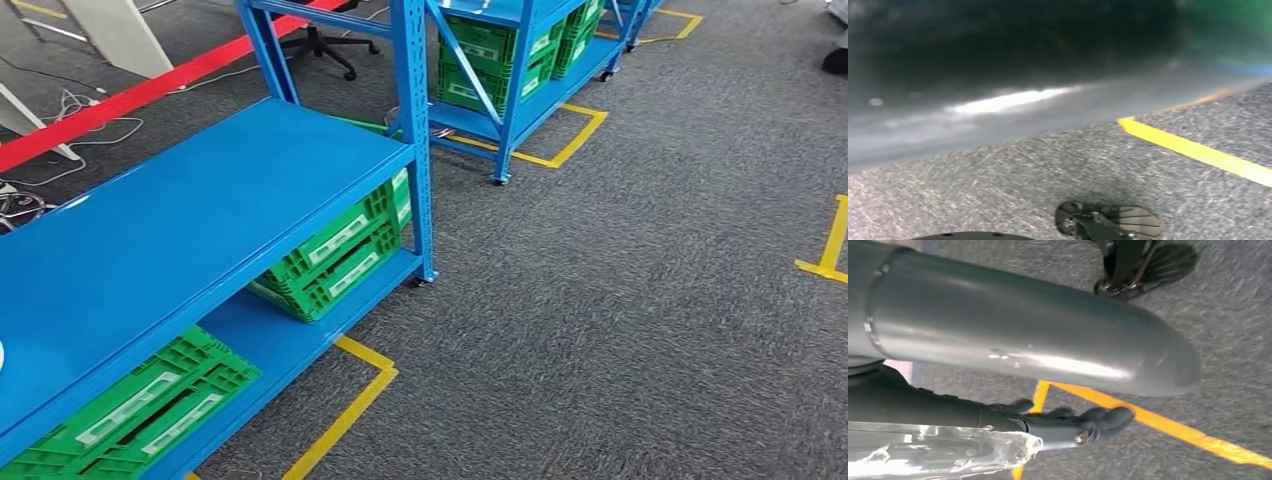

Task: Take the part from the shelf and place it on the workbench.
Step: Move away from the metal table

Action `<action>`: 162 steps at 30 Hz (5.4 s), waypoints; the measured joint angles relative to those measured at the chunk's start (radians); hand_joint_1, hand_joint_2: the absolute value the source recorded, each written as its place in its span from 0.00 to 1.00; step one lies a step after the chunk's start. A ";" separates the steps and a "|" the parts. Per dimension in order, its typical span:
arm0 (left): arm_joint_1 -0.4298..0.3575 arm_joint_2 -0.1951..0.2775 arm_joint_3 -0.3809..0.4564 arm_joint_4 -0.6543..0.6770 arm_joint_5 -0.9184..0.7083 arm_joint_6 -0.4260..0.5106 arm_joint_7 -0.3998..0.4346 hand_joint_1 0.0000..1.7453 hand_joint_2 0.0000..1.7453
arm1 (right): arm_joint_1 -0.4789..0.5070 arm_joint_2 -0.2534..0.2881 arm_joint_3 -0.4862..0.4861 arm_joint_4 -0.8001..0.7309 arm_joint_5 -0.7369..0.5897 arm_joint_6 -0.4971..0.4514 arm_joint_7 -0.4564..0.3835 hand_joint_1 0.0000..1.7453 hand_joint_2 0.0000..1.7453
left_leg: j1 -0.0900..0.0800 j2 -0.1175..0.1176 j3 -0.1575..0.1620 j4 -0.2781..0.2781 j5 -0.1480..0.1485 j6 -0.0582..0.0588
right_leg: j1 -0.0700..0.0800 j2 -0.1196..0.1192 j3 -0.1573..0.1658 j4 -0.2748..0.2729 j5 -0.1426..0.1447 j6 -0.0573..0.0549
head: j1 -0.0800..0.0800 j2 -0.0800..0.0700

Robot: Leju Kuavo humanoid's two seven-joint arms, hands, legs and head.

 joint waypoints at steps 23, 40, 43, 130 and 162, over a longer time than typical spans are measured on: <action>0.003 -0.007 0.018 -0.002 -0.007 0.002 0.002 0.00 0.00 | -0.004 0.003 -0.015 0.000 0.006 -0.012 -0.012 0.00 0.00 | -0.020 0.106 0.031 -0.026 -0.005 0.063 | 0.023 -0.084 -0.129 0.277 -0.122 0.007 | -0.002 0.000; 0.005 -0.005 0.021 -0.004 -0.018 -0.003 0.002 0.00 0.00 | -0.004 -0.001 -0.025 0.000 0.010 0.002 -0.013 0.00 0.00 | -0.007 0.050 0.017 -0.015 0.006 0.061 | 0.010 -0.036 -0.002 -0.008 0.011 -0.016 | 0.000 0.000; 0.005 -0.006 0.021 -0.004 -0.018 -0.003 0.002 0.00 0.00 | -0.005 -0.001 -0.025 0.000 0.011 0.001 -0.013 0.00 0.00 | -0.003 0.050 0.018 -0.018 0.004 0.033 | 0.013 -0.037 -0.003 -0.007 0.009 -0.019 | 0.001 0.000; -0.001 -0.018 0.055 -0.006 -0.021 0.005 0.021 0.00 0.00 | -0.006 -0.005 -0.041 0.000 0.033 0.016 -0.053 0.00 0.00 | -0.034 0.105 0.037 -0.002 -0.033 0.040 | 0.016 -0.074 -0.020 0.005 0.018 -0.023 | 0.002 0.000; 0.002 -0.025 0.070 -0.009 -0.023 0.004 0.020 0.00 0.00 | -0.006 -0.011 -0.041 -0.001 0.048 -0.015 -0.052 0.00 0.50 | -0.024 0.124 -0.025 0.105 -0.038 0.032 | 0.016 -0.118 0.002 0.002 0.002 -0.037 | -0.006 0.000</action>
